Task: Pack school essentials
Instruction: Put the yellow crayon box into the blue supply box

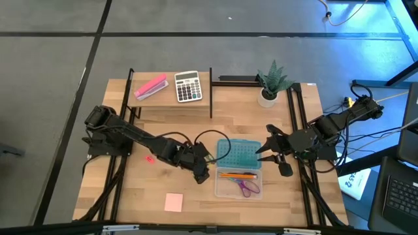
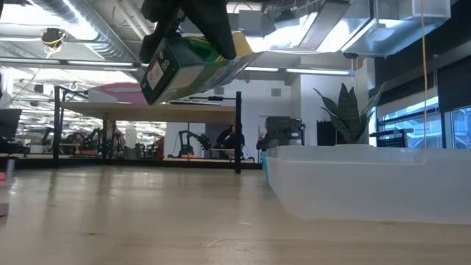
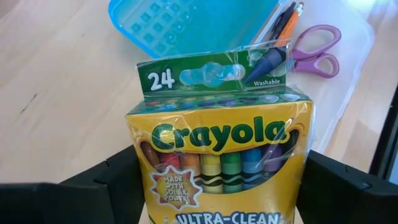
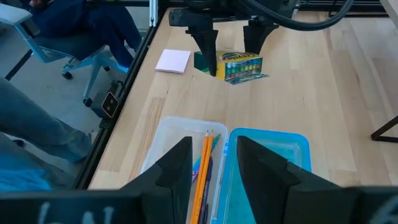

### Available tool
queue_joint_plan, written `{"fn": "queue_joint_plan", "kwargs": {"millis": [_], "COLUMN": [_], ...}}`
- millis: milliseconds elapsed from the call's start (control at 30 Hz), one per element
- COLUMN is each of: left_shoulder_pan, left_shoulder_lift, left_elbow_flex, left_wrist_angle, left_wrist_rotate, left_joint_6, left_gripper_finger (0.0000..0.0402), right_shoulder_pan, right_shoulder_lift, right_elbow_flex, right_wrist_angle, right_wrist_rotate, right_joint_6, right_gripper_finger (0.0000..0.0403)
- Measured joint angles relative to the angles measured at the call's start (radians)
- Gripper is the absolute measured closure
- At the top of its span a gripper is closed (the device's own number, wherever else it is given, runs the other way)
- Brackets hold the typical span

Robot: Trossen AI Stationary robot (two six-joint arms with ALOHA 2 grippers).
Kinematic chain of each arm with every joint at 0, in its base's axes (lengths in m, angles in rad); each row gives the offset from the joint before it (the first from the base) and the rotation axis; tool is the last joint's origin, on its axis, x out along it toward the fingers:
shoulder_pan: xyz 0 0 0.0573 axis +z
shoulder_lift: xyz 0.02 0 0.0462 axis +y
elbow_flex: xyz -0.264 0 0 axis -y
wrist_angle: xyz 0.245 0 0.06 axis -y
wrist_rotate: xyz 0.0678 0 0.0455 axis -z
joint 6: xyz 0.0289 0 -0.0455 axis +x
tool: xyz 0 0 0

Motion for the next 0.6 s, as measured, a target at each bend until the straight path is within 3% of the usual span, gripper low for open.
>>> {"fn": "queue_joint_plan", "kwargs": {"millis": [367,600], "left_shoulder_pan": [0.006,0.011], "left_shoulder_lift": [0.0,0.0], "left_elbow_flex": [0.0,0.0], "left_wrist_angle": [0.0,0.0], "left_wrist_rotate": [0.001,0.002], "left_joint_6": [0.0,-0.008], "left_gripper_finger": [0.009,0.0091], "right_shoulder_pan": [0.0,0.02], "right_shoulder_lift": [0.0,0.012], "right_elbow_flex": [0.0,0.0], "right_wrist_angle": [0.011,-0.128], "right_wrist_rotate": [0.0,-0.126], "right_joint_6": [0.012,0.301], "right_gripper_finger": [0.0274,0.0274]}}
